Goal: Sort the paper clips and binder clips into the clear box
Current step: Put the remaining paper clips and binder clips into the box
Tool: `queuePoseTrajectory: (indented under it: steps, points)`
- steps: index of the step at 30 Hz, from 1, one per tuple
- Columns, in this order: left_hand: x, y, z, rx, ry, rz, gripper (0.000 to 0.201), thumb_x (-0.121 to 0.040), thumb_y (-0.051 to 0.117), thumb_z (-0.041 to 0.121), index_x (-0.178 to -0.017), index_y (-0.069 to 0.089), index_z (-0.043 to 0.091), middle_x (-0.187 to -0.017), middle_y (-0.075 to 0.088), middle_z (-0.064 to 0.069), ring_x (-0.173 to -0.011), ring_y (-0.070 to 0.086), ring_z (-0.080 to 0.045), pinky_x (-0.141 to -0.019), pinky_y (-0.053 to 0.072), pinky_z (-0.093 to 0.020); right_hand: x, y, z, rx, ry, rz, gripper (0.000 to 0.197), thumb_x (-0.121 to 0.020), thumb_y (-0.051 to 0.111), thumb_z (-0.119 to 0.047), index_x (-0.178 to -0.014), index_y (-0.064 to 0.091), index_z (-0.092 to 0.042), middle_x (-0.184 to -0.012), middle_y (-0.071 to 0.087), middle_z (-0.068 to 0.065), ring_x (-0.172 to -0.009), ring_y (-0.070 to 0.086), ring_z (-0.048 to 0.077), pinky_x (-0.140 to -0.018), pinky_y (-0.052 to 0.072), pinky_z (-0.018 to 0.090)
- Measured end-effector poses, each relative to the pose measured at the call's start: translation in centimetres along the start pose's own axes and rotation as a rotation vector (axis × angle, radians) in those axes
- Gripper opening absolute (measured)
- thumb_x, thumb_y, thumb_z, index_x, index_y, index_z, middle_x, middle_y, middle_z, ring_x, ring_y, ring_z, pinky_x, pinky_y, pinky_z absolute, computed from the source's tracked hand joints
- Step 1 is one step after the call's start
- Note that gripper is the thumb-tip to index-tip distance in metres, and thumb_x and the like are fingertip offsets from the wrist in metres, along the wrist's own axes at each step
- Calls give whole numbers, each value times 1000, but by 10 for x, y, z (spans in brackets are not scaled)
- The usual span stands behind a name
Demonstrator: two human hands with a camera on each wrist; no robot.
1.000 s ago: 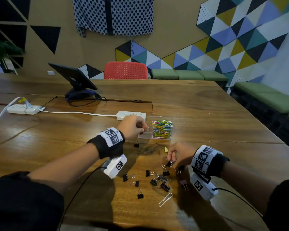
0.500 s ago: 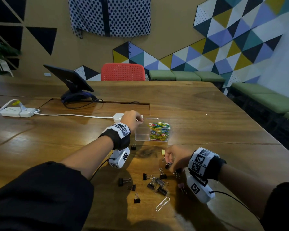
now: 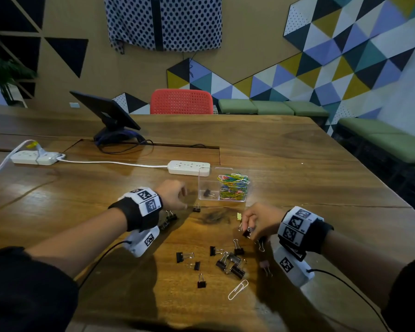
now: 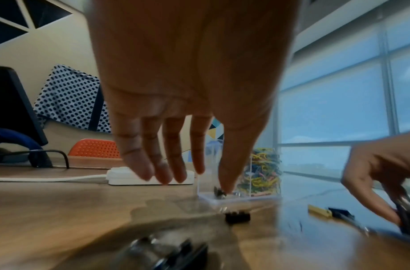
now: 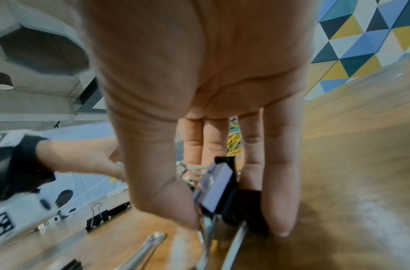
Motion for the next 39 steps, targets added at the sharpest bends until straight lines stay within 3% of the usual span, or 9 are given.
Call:
queuePoseTrajectory:
  steps: [2, 5, 11, 17, 22, 27, 31, 39]
  points:
    - [10, 8, -13, -86, -51, -79, 45, -78, 72, 33, -114, 51, 16, -106, 54, -2, -93, 50, -15, -77, 42, -24, 0, -8, -5, 21, -18, 53, 25, -71, 74, -2, -78, 63, -22, -71, 61, -3, -66, 61, 10, -65, 54, 26]
    - [17, 20, -28, -144, -93, -185, 52, -73, 74, 39, -114, 50, 19, -114, 56, -3, -94, 49, -16, -78, 43, -28, 0, -29, -17, -69, -46, 163, 21, -73, 73, -4, -84, 63, -19, -76, 66, 4, -54, 61, 8, -53, 53, 22]
    - [25, 27, -24, -118, -28, -165, 35, -79, 71, 27, -109, 56, 17, -116, 54, -3, -97, 47, -15, -77, 39, -25, -12, -72, -56, -201, -146, 358, 20, -75, 72, -5, -89, 62, -14, -80, 64, 3, -60, 64, 12, -50, 52, 18]
    - [28, 29, -20, -31, 26, -119, 22, -80, 68, 7, -101, 65, 13, -108, 65, -5, -97, 59, -18, -74, 45, -23, -33, -97, -92, -172, -211, 578, 22, -71, 76, -7, -86, 65, -17, -83, 68, 6, -75, 68, 18, -66, 60, 35]
    - [30, 30, -21, 10, 13, -86, 22, -79, 63, -1, -95, 68, 14, -107, 66, -5, -99, 61, -19, -72, 48, -23, -54, -101, -108, -60, -199, 724, 21, -72, 74, -11, -87, 64, -21, -85, 67, -2, -80, 66, 14, -71, 58, 30]
    - [29, 31, -21, 35, 12, -79, 22, -77, 66, 0, -93, 69, 14, -106, 66, -4, -98, 62, -19, -70, 49, -22, -72, -88, -113, -3, -196, 755, 18, -75, 72, -12, -86, 62, -22, -76, 61, -8, -79, 65, 14, -72, 57, 32]
    - [29, 32, -22, 52, 18, -69, 21, -77, 67, 2, -92, 69, 16, -105, 67, -2, -97, 62, -17, -71, 51, -22, -80, -80, -113, 53, -181, 695, 15, -77, 74, -23, -86, 62, -23, -80, 61, -9, -78, 61, 11, -71, 55, 28]
    - [30, 27, -19, 81, 60, -18, 20, -73, 67, 0, -82, 68, 18, -93, 67, 2, -92, 63, -15, -79, 55, -29, -77, -76, -112, 98, -171, 648, 17, -77, 72, -39, -80, 68, -22, -84, 68, -6, -80, 64, 11, -73, 58, 31]
Point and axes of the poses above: each hand's wrist, its own x-axis away from the middle knuckle, its own y-axis out of the palm, z = x × y, the point moved 6 cm from there along -x, towards the middle knuckle
